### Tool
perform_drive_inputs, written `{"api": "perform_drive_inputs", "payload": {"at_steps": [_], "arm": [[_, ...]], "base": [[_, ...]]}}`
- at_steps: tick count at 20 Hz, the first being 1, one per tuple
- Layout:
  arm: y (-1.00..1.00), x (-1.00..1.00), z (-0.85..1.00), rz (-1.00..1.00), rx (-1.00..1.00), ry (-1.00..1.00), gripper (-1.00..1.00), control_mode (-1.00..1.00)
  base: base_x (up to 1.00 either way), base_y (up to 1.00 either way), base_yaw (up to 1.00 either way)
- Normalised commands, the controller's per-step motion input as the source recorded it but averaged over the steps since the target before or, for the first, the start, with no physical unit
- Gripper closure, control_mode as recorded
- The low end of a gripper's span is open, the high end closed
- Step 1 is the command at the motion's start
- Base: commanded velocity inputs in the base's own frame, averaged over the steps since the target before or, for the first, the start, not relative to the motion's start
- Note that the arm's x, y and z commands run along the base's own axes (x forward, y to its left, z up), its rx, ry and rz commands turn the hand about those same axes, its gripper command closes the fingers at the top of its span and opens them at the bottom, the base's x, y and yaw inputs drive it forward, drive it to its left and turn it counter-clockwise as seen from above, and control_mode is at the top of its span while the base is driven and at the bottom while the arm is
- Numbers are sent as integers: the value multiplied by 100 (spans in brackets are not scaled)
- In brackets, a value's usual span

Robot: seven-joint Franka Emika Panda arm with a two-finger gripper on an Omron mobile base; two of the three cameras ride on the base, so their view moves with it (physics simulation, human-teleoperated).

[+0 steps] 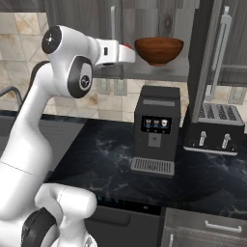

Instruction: Move the bowls from the cabinet to the plates on the dining table.

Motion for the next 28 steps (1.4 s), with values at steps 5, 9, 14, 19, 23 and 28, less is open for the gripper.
{"api": "perform_drive_inputs", "payload": {"at_steps": [5,9,14,19,23,28], "arm": [[7,2,0,15,15,-7,100,-100],[18,23,2,14,10,-1,-100,-100],[19,39,5,14,4,0,-100,-100],[15,37,11,13,1,0,-100,-100],[0,31,2,10,0,-1,-100,-100],[0,37,0,7,0,-1,-100,-100]], "base": [[0,0,0],[0,0,0],[0,0,0],[0,0,0],[0,0,0],[0,0,0]]}}
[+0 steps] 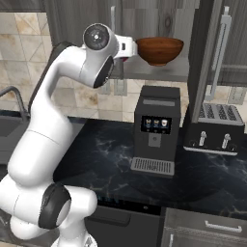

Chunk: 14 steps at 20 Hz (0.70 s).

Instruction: Move the bowls from the cabinet to the plates on the dining table.

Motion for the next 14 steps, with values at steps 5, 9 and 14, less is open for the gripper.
{"api": "perform_drive_inputs", "payload": {"at_steps": [5,9,14], "arm": [[0,37,0,5,0,0,-100,-100],[0,34,0,3,0,0,-100,-100],[0,38,0,0,0,0,-100,-100]], "base": [[0,0,0],[0,0,0],[0,0,0]]}}
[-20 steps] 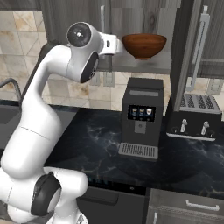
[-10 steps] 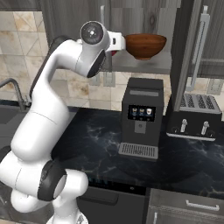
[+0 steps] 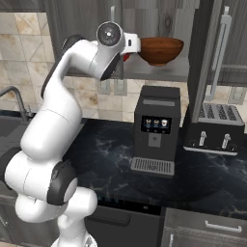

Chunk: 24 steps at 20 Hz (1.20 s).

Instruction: Move the bowls from the cabinet to the plates on the dining table.

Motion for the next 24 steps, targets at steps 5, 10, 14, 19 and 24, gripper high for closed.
{"api": "perform_drive_inputs", "payload": {"at_steps": [5,10,14,19,24], "arm": [[7,27,0,0,0,0,-100,-100],[1,31,0,0,0,0,-100,-100],[0,33,0,0,0,0,-100,-100],[0,40,0,0,0,0,-100,-100],[1,33,0,0,0,0,-100,-100]], "base": [[0,0,0],[0,0,0],[0,0,0],[0,0,0],[0,0,0]]}}
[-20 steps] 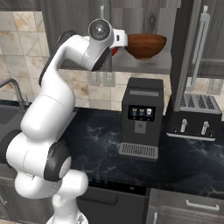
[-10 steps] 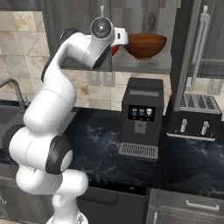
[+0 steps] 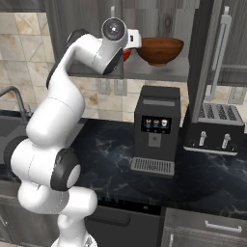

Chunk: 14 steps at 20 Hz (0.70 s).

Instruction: Move the bowls from the cabinet to the plates on the dining table.

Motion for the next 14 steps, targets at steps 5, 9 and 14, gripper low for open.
{"api": "perform_drive_inputs", "payload": {"at_steps": [5,9,14], "arm": [[7,32,0,0,0,0,100,-100],[2,25,0,0,0,0,100,-100],[0,-12,0,0,6,-3,100,-100]], "base": [[0,0,0],[0,0,0],[0,0,0]]}}
